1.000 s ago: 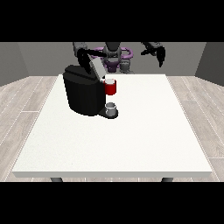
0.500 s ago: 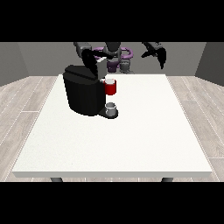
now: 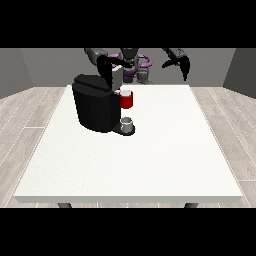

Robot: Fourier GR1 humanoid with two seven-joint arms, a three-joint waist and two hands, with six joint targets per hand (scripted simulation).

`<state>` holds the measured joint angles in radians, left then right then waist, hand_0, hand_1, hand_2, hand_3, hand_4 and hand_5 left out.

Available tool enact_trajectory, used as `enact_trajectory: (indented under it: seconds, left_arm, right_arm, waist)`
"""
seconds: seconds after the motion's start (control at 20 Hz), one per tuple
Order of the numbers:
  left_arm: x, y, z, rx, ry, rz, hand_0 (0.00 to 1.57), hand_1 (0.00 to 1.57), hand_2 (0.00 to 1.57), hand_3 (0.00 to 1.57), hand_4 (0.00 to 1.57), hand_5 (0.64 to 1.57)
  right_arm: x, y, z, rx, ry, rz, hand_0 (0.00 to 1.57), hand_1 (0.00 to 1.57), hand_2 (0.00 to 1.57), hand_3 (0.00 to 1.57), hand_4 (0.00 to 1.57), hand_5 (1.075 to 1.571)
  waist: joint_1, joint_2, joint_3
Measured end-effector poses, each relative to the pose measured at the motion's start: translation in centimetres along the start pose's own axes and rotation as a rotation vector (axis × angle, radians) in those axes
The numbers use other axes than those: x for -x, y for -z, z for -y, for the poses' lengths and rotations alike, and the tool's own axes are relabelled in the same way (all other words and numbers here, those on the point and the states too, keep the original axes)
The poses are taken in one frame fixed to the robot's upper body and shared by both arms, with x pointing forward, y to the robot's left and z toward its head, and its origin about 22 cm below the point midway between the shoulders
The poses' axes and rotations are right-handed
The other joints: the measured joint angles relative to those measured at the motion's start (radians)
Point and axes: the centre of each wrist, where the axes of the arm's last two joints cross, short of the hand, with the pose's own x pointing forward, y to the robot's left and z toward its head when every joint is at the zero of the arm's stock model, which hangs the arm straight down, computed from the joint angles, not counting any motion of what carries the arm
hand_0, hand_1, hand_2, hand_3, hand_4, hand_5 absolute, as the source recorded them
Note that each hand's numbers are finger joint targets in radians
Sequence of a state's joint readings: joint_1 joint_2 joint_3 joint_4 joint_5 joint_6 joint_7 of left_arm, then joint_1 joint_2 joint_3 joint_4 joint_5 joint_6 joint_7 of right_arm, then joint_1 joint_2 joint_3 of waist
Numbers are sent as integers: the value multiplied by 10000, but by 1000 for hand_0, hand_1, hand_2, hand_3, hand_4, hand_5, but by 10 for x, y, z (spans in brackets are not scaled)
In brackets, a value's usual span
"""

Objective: Insert the coffee pod into the coffee machine and close the lid

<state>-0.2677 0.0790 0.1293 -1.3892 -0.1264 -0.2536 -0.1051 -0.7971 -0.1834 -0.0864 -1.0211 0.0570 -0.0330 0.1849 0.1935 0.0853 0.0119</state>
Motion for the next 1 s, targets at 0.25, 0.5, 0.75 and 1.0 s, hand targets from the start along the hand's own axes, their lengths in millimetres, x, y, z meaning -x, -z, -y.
enact_trajectory:
  seconds: [0.25,0.5,0.75,1.0]
  left_arm:
    - [-10,11,9,382,60,242,0,0,0,0,337,1571]
    - [-17,20,20,805,89,662,0,0,0,0,386,1571]
    - [-24,27,27,1077,96,1045,0,0,0,0,398,1571]
    - [-37,37,33,1450,184,1464,0,0,0,0,418,1571]
  right_arm:
    - [-21,2,10,503,-823,-207,0,0,0,0,219,1571]
    - [-46,3,27,1223,-1444,-40,0,0,0,0,160,1571]
    - [-65,-2,45,1756,-1527,-459,0,0,0,0,87,1571]
    - [-89,-9,64,2351,-1720,-686,0,0,0,0,0,1571]
  waist:
    - [328,251,61]
    - [823,670,119]
    - [1311,946,201]
    - [1837,1271,270]
